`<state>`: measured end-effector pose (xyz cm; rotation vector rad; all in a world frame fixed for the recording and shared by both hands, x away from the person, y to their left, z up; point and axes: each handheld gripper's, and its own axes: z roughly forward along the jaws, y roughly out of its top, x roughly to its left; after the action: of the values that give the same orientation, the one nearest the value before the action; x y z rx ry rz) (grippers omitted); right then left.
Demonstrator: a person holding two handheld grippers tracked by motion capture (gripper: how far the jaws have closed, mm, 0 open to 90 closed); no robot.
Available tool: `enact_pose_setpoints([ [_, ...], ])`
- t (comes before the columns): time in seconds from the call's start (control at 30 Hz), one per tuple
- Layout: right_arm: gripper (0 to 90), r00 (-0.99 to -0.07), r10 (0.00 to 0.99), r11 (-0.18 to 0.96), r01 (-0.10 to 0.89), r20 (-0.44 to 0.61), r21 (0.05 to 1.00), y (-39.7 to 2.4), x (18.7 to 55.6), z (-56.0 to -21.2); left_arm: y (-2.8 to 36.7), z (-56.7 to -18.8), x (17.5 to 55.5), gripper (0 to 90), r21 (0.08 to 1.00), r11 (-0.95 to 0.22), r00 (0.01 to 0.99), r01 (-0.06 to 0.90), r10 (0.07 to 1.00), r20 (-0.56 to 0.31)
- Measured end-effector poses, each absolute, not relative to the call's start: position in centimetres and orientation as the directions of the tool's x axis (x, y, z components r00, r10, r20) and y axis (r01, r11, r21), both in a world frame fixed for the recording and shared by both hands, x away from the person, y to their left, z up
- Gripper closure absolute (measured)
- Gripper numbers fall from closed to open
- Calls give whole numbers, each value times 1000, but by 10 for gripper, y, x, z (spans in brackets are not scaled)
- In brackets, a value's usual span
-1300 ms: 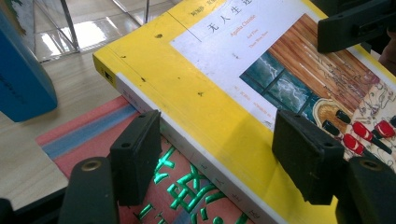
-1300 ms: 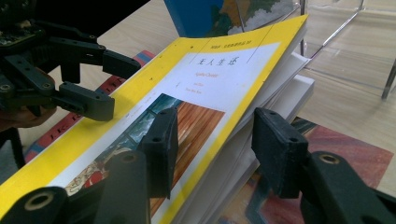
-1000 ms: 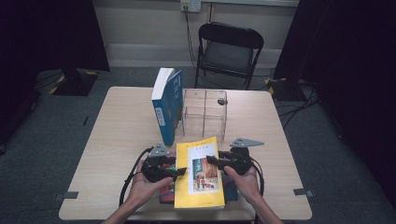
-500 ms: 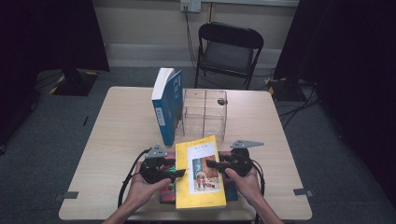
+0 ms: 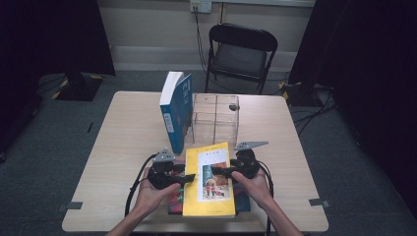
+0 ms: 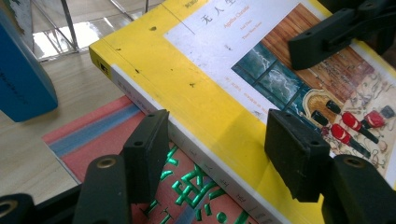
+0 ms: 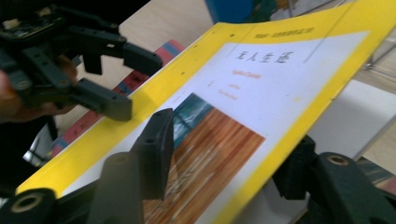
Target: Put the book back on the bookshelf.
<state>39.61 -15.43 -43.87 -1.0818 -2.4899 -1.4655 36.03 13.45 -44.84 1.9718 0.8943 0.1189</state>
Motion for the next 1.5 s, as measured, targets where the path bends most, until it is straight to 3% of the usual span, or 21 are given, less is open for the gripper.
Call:
enact_pose_setpoints([
  [0.5, 320, -751, 521, 303, 607, 405, 735, -151, 398, -436, 133, -446, 361, 400, 778, -309, 729, 547, 633, -260],
  [0.7, 513, -757, 542, 315, 585, 364, 748, -137, 397, -438, 133, -446, 362, 399, 778, -306, 731, 548, 628, -268],
  [0.73, 583, -755, 548, 310, 584, 360, 750, -137, 397, -439, 133, -446, 362, 398, 779, -305, 731, 548, 628, -268],
  [0.77, 583, -755, 548, 310, 584, 360, 750, -137, 397, -439, 133, -446, 362, 397, 779, -305, 731, 548, 628, -268],
  [0.8, 681, -748, 540, 280, 592, 386, 755, -140, 397, -441, 133, -446, 362, 397, 781, -303, 730, 547, 630, -267],
  [0.93, 769, -766, 520, 261, 563, 378, 784, -142, 394, -439, 134, -449, 365, 321, 776, -244, 695, 581, 646, -317],
  [1.03, 796, -789, 493, 240, 529, 367, 814, -143, 388, -434, 138, -449, 370, 273, 761, -199, 683, 618, 615, -394],
  [1.17, 809, -811, 465, 230, 497, 354, 837, -144, 384, -429, 139, -451, 373, 330, 753, -180, 702, 633, 545, -459],
  [1.5, 818, -833, 460, 246, 453, 308, 857, -148, 378, -417, 132, -436, 372, 355, 751, -204, 709, 628, 548, -444],
])
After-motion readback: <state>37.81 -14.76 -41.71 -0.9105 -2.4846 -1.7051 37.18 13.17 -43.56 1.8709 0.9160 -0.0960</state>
